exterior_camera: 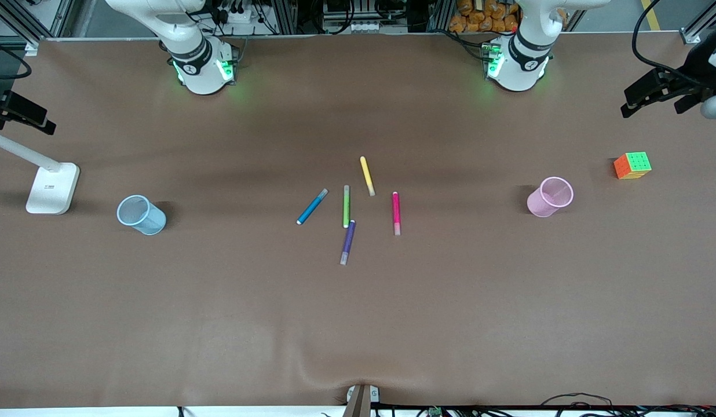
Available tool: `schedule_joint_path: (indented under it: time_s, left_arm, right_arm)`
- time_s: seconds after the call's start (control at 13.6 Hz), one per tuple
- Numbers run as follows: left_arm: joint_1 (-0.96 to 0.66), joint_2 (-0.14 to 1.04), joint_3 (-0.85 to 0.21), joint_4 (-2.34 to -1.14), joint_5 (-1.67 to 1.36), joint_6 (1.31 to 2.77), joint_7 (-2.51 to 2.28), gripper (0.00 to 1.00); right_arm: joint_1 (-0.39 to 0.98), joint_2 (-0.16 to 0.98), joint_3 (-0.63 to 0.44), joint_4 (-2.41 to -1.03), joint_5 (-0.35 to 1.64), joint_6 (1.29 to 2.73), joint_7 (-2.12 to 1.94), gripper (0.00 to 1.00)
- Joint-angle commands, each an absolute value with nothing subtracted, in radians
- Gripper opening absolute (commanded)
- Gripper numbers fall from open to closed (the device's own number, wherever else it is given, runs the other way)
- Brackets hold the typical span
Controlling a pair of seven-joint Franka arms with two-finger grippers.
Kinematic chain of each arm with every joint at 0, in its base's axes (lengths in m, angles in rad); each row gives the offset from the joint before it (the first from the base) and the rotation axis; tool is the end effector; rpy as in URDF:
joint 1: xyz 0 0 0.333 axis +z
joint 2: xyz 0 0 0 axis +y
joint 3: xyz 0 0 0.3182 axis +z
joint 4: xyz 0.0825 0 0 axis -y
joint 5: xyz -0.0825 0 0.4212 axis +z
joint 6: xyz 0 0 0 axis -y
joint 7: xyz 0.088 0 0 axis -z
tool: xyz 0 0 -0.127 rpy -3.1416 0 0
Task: Place pink and blue markers in matching cups
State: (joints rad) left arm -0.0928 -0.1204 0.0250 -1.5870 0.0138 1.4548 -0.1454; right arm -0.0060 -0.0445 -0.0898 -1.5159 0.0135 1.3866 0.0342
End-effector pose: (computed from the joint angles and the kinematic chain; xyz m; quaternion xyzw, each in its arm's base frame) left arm 0.5395 -0.0339 0.6566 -0.9992 -0.0394 0.0053 0.0060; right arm 0.5537 -0.0525 0.6444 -0.9970 0.0638 0.0422 0.0100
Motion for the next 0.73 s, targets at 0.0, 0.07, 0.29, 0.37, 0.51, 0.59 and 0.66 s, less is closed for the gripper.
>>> schedule_joint_path:
  time_s: [0.0, 0.07, 0.29, 0.37, 0.51, 0.59, 0.66]
  left_arm:
    - [-0.095, -0.074, 0.029, -1.51, 0.023, 1.427, -0.13, 1.0]
    - [-0.094, -0.074, 0.031, -1.506, 0.023, 1.425, -0.132, 1.0]
    - [-0.091, -0.061, 0.034, -1.503, 0.023, 1.419, -0.132, 1.0]
    - [-0.091, -0.063, 0.029, -1.52, 0.011, 1.413, -0.127, 1.0]
    - [-0.097, -0.061, 0.028, -1.52, 0.006, 1.365, -0.138, 1.0]
    - [-0.097, -0.063, 0.026, -1.523, 0.006, 1.365, -0.143, 1.0]
    - [-0.098, -0.064, 0.026, -1.529, 0.006, 1.365, -0.144, 1.0]
  right_arm:
    - [-0.028, -0.037, -0.078, -1.499, 0.012, 1.374, 0.02, 1.0]
    - [-0.035, -0.037, -0.078, -1.499, 0.012, 1.376, 0.015, 1.0]
    - [-0.04, -0.037, -0.075, -1.499, 0.012, 1.374, 0.009, 1.0]
    - [-0.041, -0.037, -0.075, -1.499, 0.012, 1.374, 0.008, 1.0]
    - [-0.054, -0.037, -0.055, -1.499, 0.011, 1.376, 0.008, 1.0]
    - [-0.064, -0.037, -0.043, -1.499, 0.011, 1.376, 0.005, 1.0]
    - [-0.074, -0.037, -0.025, -1.497, 0.009, 1.377, 0.002, 1.0]
